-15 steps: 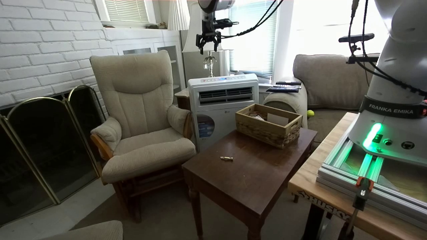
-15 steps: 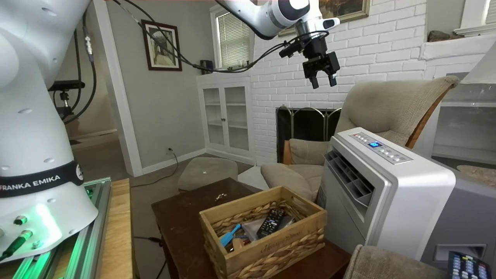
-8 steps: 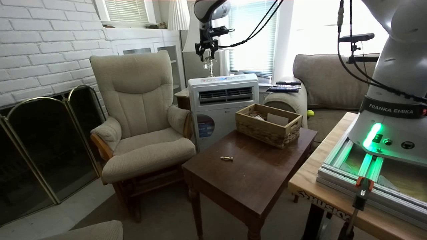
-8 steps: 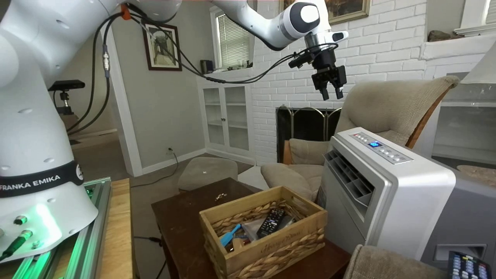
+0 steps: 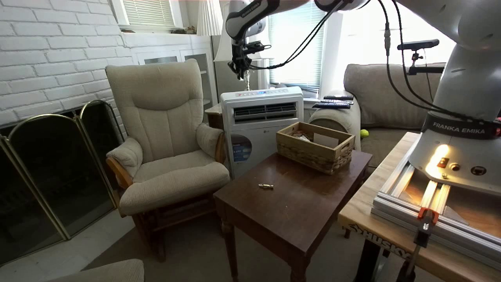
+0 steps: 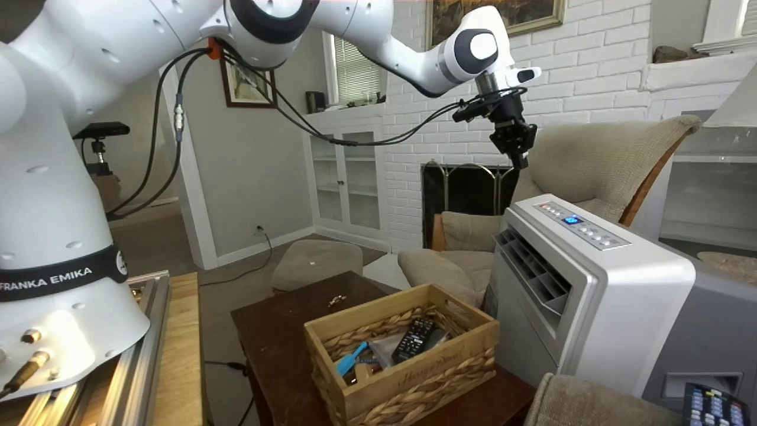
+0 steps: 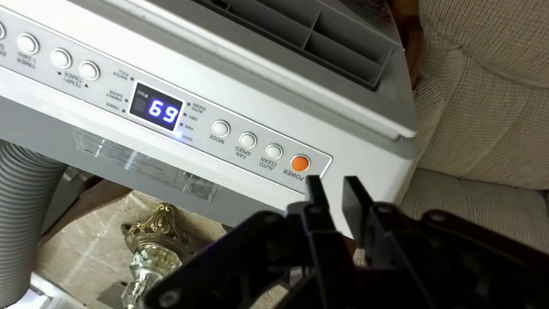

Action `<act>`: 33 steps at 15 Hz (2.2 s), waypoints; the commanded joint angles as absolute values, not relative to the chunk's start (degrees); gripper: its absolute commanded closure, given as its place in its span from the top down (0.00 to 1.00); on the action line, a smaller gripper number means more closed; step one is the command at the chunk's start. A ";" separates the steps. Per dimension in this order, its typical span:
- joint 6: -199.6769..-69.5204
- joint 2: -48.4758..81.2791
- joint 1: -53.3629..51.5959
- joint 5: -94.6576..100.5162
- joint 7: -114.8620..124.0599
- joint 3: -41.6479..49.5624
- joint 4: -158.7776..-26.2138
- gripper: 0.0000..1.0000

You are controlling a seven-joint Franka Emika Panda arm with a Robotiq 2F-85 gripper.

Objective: Turn off the device and put the remote on the couch

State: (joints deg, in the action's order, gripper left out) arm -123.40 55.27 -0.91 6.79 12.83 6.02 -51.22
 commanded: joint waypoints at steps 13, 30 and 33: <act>-128.00 59.81 -0.57 6.90 10.96 6.18 -47.85 0.00; -138.30 68.20 1.28 6.12 7.61 5.95 -43.07 0.00; -139.71 69.69 1.57 5.96 7.08 5.79 -41.66 0.00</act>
